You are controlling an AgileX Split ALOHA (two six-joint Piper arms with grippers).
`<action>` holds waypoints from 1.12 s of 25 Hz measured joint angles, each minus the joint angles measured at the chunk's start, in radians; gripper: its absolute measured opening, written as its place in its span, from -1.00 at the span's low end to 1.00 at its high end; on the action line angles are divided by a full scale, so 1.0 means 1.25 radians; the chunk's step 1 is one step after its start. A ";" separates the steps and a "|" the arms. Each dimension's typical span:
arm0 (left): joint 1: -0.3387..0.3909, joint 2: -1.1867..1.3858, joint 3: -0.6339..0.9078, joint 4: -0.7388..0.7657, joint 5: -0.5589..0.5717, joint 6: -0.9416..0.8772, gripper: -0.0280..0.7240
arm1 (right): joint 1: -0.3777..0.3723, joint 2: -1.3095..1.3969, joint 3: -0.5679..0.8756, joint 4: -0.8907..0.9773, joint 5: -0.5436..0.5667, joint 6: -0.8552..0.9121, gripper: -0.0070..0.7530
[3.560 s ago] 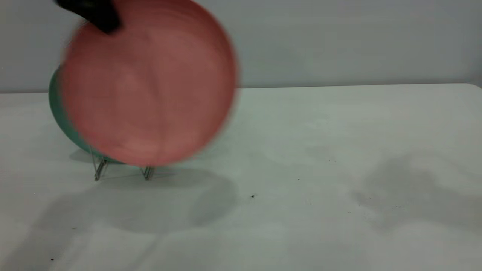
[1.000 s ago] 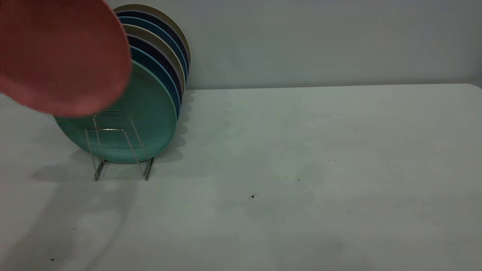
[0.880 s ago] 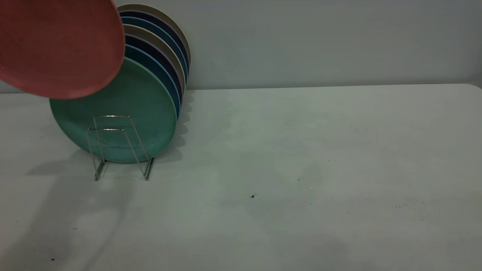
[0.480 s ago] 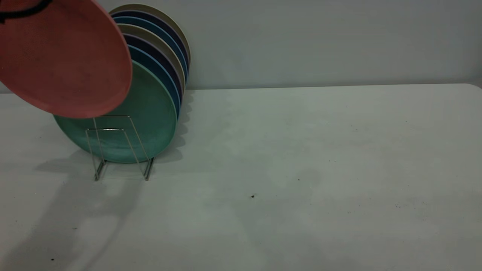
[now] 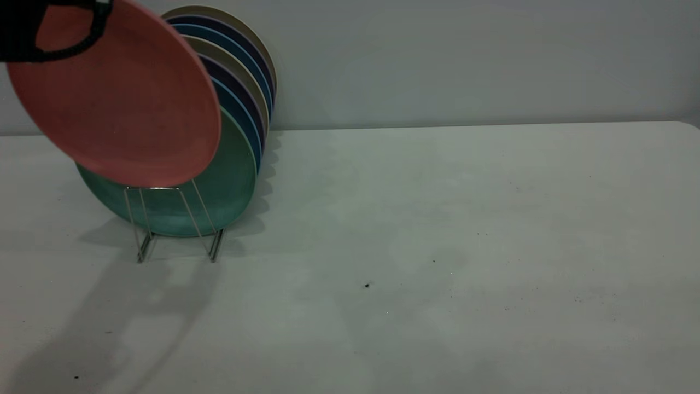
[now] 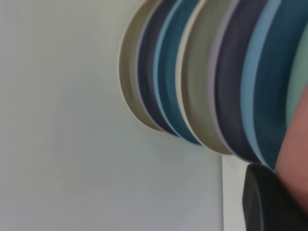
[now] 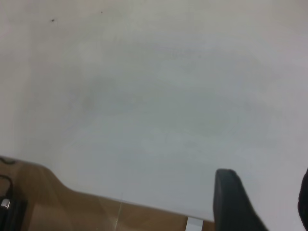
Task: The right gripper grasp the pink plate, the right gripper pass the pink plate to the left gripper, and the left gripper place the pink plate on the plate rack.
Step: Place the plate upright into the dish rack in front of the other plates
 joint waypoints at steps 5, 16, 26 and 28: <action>0.000 0.007 0.000 0.000 0.002 0.000 -0.87 | 0.000 0.000 0.000 0.000 0.000 0.001 -0.06; 0.000 0.078 0.000 0.000 -0.002 -0.005 -0.87 | 0.000 0.000 0.000 0.000 0.000 0.001 -0.06; 0.000 0.107 0.000 0.000 -0.001 -0.076 -0.70 | 0.000 0.000 0.000 -0.001 0.000 0.002 -0.06; 0.000 0.107 0.000 0.000 -0.001 -0.105 -0.55 | 0.000 0.000 0.000 -0.001 0.000 0.002 -0.06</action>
